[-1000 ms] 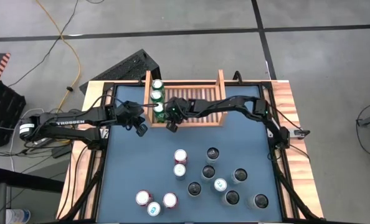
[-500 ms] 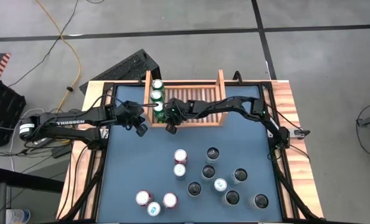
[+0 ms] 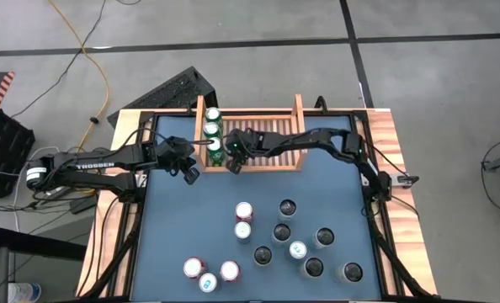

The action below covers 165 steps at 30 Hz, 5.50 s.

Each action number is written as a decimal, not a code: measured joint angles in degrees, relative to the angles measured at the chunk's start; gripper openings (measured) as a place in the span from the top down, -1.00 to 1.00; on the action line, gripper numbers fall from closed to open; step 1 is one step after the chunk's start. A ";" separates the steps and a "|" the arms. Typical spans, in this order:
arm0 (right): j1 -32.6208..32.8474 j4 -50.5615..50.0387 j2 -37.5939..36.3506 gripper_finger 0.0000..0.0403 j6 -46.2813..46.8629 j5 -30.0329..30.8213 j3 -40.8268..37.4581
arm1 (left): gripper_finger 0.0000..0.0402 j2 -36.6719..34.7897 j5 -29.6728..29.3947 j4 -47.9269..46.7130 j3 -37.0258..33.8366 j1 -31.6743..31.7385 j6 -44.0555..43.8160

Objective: Place canned beverage on shelf
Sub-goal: Adjust the shelf

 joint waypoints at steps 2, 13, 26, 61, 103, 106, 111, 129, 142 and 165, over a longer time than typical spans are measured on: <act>-0.29 0.96 0.00 1.00 0.02 0.09 0.00 | 1.00 0.00 0.01 0.00 0.00 0.00 0.09; 1.09 3.96 -0.02 1.00 -5.61 -5.79 -0.09 | 1.00 0.00 0.01 0.00 0.00 0.00 0.37; 3.32 -21.00 -0.02 1.00 -7.98 -5.88 12.03 | 1.00 -0.02 -5.11 -0.21 0.00 0.00 -3.03; 16.77 -47.27 -65.04 1.00 6.00 15.23 -10.69 | 1.00 -0.15 -2.65 4.69 0.02 0.06 -2.80; 18.48 -32.28 -61.81 1.00 8.99 18.27 -33.86 | 1.00 15.98 -17.03 16.11 8.26 -27.06 -4.01; 18.46 -32.37 -61.81 1.00 9.00 18.27 -33.86 | 1.00 16.96 -18.07 16.06 8.26 -26.09 -2.51; 18.46 -32.55 -61.81 1.00 9.38 18.32 -33.86 | 1.00 17.77 -18.18 15.91 8.26 -23.86 0.94; 18.46 -46.63 -61.49 1.00 27.15 25.16 -33.86 | 1.00 17.75 -18.67 15.67 8.26 -16.21 10.23; 16.67 -56.92 -53.95 1.00 34.78 27.61 -33.85 | 1.00 17.69 -16.77 15.89 8.26 -13.01 11.95; 16.63 -55.91 -52.86 1.00 31.57 29.20 -32.61 | 1.00 12.73 -12.95 16.63 8.22 -12.69 11.91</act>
